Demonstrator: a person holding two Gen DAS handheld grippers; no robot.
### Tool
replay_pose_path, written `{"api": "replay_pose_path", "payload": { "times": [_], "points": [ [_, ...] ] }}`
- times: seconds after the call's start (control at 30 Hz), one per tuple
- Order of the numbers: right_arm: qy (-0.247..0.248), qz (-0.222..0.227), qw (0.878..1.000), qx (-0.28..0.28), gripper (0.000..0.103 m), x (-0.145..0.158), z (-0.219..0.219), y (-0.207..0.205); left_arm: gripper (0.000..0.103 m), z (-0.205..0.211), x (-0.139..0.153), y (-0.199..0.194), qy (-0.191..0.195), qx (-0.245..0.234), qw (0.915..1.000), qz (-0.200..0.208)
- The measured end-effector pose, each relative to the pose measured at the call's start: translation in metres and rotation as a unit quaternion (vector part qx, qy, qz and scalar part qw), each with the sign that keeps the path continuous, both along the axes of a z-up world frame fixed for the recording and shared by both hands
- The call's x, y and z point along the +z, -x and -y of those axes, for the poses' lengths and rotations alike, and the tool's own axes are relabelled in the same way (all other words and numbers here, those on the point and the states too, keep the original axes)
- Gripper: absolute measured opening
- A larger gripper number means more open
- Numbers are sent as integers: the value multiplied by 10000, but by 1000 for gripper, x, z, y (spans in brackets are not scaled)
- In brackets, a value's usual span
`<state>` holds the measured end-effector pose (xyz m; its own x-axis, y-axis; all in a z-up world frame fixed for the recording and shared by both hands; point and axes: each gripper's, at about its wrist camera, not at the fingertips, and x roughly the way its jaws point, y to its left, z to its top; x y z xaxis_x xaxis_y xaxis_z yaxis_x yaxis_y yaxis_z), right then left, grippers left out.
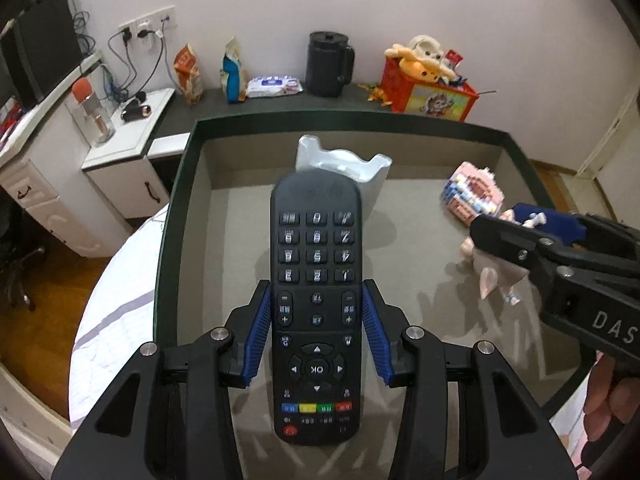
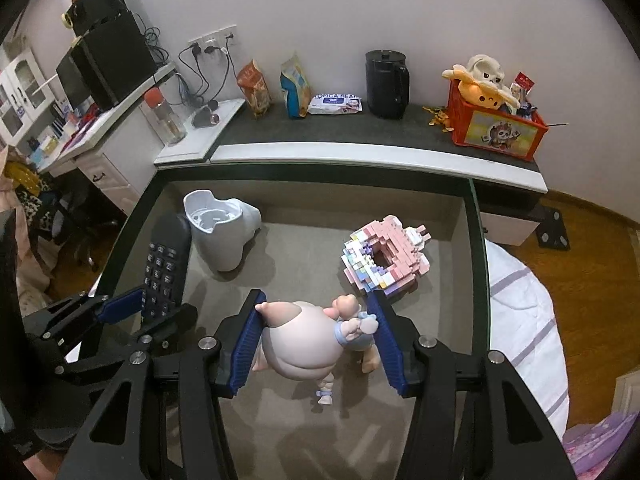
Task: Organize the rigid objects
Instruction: 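Carry the remote and pig doll into the tray and open both grippers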
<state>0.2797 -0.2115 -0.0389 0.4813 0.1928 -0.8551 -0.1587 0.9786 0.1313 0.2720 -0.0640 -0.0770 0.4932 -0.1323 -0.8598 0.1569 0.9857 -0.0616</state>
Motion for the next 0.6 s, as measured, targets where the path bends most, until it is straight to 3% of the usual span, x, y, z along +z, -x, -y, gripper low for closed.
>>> {"api": "replay_pose_path", "payload": {
  "times": [0.03,0.07,0.1,0.13,0.3,0.4,0.47,0.6],
  "points": [
    [42,-12,10000,-5,60,0,-1,-1,54,0,1,2,-56,28,10000,25],
    [79,-18,10000,-36,76,-1,-1,0,71,0,3,3,-68,33,10000,56],
    [78,4,9999,-68,83,-1,0,1,89,-1,5,6,-81,54,9999,93],
    [35,23,10000,-88,83,0,1,3,94,-2,10,9,-36,64,9998,177],
    [-92,101,9998,-174,85,10,4,14,102,-7,27,26,-91,96,9994,335],
    [-235,232,9991,-252,92,24,9,28,103,-12,41,44,-60,96,9986,510],
    [-362,350,9983,-302,103,33,12,41,103,-15,53,59,-12,75,9980,633],
    [-467,605,9964,-360,103,54,16,78,103,-23,72,91,57,96,9963,856]
  ]
}}
